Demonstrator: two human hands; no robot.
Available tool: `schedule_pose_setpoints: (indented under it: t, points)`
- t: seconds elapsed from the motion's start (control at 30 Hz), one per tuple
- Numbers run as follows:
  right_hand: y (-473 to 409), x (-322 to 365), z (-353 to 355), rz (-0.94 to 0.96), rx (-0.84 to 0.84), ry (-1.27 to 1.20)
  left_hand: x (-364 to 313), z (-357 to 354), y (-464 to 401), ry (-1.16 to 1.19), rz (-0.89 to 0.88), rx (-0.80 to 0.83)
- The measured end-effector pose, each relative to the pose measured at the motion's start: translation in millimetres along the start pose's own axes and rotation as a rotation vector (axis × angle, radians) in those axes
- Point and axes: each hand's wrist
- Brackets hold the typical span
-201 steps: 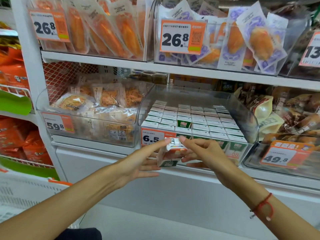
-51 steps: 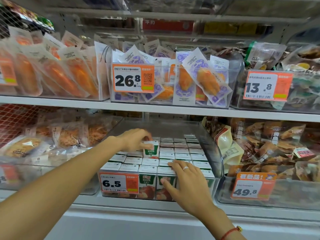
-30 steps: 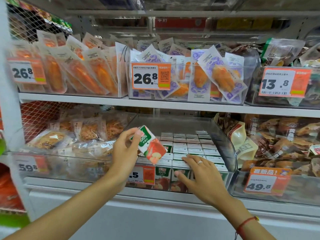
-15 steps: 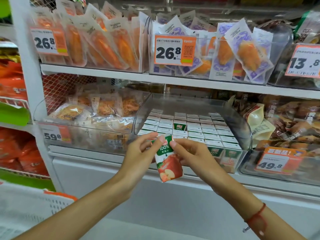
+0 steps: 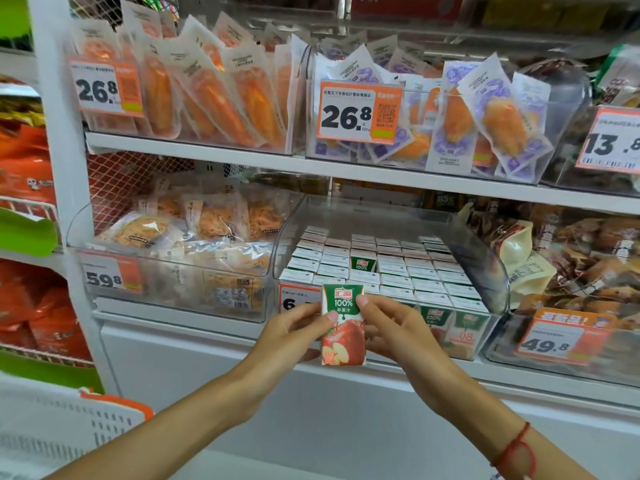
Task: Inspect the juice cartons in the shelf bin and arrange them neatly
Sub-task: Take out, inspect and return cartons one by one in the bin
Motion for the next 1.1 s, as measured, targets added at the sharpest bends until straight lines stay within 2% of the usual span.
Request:
schedule_pose_setpoints:
  t: [0.17, 0.3, 0.47, 0.7, 1.0, 1.1]
  points:
    - [-3.5, -2.5, 6.6, -0.024, 0.063, 0.146, -0.7, 4.0, 2.8, 0.053, 0.021, 0.009]
    - [-2.9, -2.3, 8.6, -0.027, 0.193, 0.226, -3.3, 5.1, 1.9, 0.087, 0.003, -0.041]
    - [-2.1, -1.4, 9.6, -0.032, 0.266, 0.202, -4.6, 5.5, 0.6, 0.096, -0.03, -0.109]
    - [-1.9, -2.0, 11.4, -0.049, 0.181, 0.196, -5.4, 4.7, 1.8, 0.084, -0.076, -0.064]
    - [-8.2, -1.6, 13.3, -0.223, 0.057, 0.255, -2.5, -1.7, 1.4, -0.007, -0.05, 0.087]
    - [-7.2, -0.1, 13.4, -0.205, 0.046, 0.275, -0.9, -2.2, 0.9, -0.017, -0.052, 0.081]
Point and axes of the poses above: each hand's wrist, its own y-axis away from the middle knuckle, its own z-axis out of the back of the hand, x = y × z, and after that the axes turned 7 degrees about -z, right-handed
